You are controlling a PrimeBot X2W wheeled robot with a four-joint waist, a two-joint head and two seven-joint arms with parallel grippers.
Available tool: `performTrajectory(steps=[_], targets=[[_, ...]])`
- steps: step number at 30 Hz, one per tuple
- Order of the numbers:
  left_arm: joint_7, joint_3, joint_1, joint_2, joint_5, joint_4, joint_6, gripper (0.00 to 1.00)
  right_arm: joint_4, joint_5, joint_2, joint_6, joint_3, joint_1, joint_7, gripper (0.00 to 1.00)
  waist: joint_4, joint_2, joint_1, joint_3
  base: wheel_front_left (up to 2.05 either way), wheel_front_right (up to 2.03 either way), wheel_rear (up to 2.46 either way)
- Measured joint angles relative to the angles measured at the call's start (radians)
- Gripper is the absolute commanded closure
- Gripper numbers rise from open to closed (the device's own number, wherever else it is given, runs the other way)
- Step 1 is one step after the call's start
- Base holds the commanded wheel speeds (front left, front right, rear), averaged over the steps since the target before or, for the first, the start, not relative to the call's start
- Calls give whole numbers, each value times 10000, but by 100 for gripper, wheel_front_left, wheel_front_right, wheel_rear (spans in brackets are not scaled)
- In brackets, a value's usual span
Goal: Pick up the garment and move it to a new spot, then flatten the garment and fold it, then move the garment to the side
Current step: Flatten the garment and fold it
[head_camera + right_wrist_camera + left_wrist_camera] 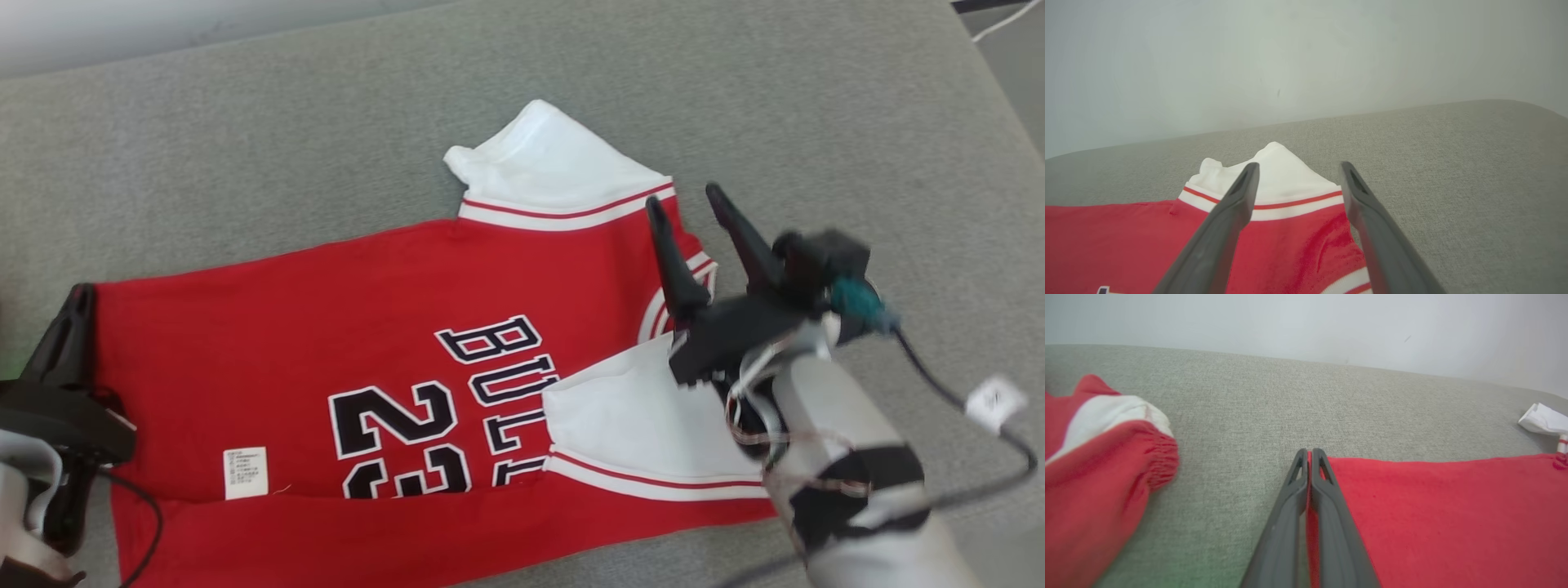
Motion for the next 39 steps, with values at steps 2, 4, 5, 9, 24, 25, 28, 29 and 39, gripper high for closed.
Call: performTrajectory(steps=[2,4,5,9,24,25,28,29,39], targets=[[-61,-69,-9,-65,52,-201,31,100,623,274,-31,0,35,-614,278,0,125,0,0,39,0,0,0],[-111,-115,-9,-117,65,-393,84,100,1187,518,-90,0,33,-1231,326,0,257,0,1,86,0,0,0],[-121,-125,-8,-136,82,-483,94,100,1530,552,-125,0,82,-1548,460,0,325,0,1,112,0,0,0],[-153,-234,4,-234,123,-846,174,100,2642,717,-184,0,424,-2685,602,0,597,0,0,236,0,0,0],[-153,-600,-93,-573,167,-1728,280,100,6399,1141,-213,0,1204,-5730,1565,0,1474,0,0,915,0,0,0],[-157,-616,-121,-585,169,-1779,280,100,6562,1154,-211,0,1221,-5864,1555,0,1520,0,0,981,0,0,0],[-192,-686,-194,-650,190,-1896,311,100,7045,1181,-209,0,1287,-6204,1530,0,1657,0,0,1178,0,0,0],[-194,-704,-224,-669,196,-1933,313,100,7183,1197,-205,0,1289,-6308,1534,0,1701,0,0,1242,0,0,0],[-228,-830,-513,-738,196,-2079,337,100,7894,1235,-169,0,1440,-6780,1580,100,2002,-2,-1,1725,0,0,0]])
